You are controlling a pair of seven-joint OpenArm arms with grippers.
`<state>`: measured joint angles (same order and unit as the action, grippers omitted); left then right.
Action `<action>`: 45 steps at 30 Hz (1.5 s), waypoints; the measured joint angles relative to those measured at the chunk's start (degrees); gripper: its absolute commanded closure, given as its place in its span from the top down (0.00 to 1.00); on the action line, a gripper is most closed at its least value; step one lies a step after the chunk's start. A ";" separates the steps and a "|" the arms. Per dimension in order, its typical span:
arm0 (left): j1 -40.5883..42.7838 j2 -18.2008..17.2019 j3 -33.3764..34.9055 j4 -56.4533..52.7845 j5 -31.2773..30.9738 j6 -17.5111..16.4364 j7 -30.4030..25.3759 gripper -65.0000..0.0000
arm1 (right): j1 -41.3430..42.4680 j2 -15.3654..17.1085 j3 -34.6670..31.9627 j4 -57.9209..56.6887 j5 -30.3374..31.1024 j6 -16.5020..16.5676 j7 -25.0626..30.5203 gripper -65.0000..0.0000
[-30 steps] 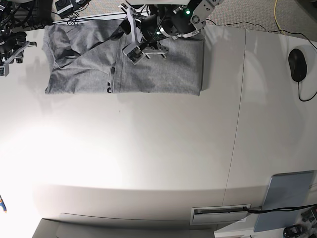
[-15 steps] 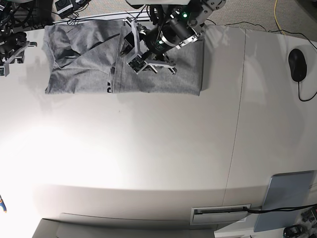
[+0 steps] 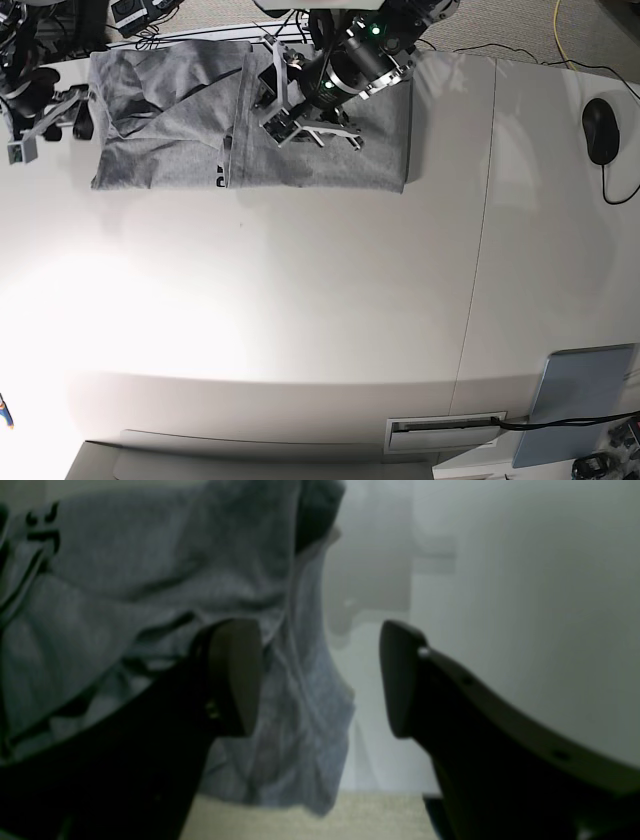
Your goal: Fold the T-shirt properly
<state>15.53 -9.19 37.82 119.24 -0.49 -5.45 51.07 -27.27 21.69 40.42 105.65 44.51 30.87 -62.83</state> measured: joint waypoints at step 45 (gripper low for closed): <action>0.00 -0.02 -0.02 0.00 0.04 -0.15 1.57 0.48 | 11.06 3.87 -9.31 -23.91 26.18 6.05 -17.70 0.56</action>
<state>15.53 -9.21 37.80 119.24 -0.45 -5.61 52.64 -16.21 25.56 31.11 81.73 70.70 36.93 -80.53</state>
